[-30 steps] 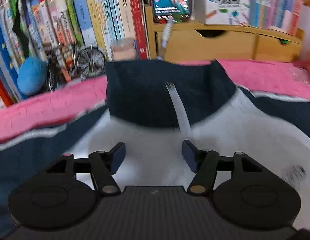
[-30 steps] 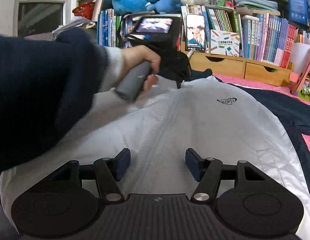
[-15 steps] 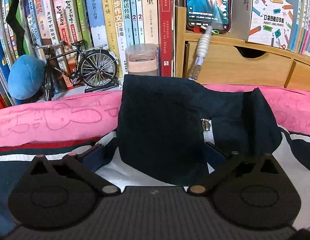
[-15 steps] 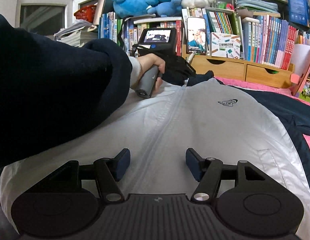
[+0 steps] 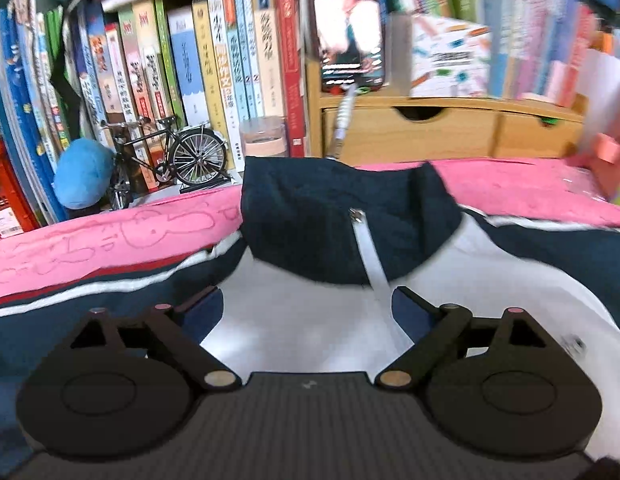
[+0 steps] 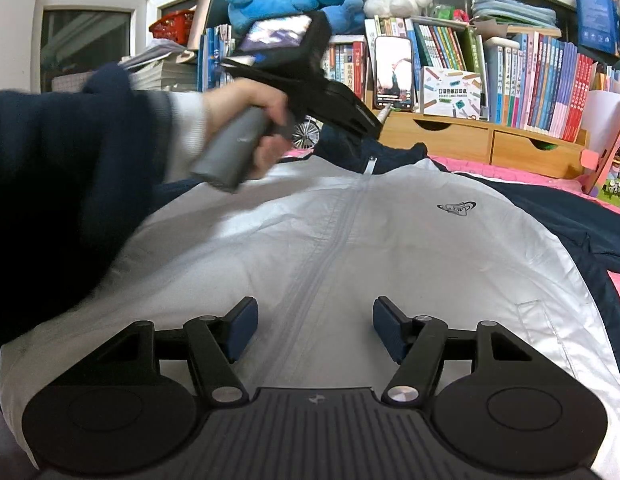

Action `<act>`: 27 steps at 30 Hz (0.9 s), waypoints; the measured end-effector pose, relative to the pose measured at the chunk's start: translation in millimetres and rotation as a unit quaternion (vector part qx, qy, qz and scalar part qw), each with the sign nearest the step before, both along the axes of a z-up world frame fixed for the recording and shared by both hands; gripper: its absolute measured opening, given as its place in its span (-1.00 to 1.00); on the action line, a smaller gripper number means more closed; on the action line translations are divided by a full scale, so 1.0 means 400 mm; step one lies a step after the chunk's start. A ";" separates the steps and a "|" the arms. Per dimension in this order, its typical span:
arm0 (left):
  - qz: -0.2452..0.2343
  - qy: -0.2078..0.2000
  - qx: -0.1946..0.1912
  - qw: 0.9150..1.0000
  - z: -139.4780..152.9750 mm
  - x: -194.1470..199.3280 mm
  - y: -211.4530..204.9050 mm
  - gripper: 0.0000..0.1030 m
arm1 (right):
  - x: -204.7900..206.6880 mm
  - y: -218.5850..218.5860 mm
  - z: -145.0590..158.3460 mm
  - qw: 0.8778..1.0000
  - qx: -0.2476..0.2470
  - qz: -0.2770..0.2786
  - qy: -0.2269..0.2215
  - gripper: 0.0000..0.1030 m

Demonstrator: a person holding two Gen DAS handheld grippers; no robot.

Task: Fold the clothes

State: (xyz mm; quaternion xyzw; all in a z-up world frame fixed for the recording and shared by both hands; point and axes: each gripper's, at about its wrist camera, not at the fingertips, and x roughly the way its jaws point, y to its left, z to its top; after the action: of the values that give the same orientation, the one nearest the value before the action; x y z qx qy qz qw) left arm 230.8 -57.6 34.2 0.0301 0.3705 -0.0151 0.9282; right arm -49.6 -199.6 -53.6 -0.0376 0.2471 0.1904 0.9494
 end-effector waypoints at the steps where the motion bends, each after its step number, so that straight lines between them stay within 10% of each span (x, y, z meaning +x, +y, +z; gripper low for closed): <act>1: -0.003 -0.002 0.000 1.000 0.006 -0.027 0.006 0.83 | 0.000 0.000 0.000 1.000 0.000 0.000 0.000 0.25; 15: 0.022 0.015 0.009 1.000 -0.031 -0.318 0.142 0.91 | 0.042 -0.096 0.060 0.991 0.106 0.007 0.083 0.67; 27: 0.042 -0.008 -0.017 0.999 -0.066 -0.350 0.172 1.00 | 0.162 -0.456 0.159 0.970 0.098 -0.218 0.040 0.86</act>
State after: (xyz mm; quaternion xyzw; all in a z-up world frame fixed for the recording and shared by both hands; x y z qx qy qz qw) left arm 91.0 11.4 7.7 -0.0012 0.3641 0.0173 0.9312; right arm 15.3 -382.2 10.0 0.1181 0.2672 0.0031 0.9564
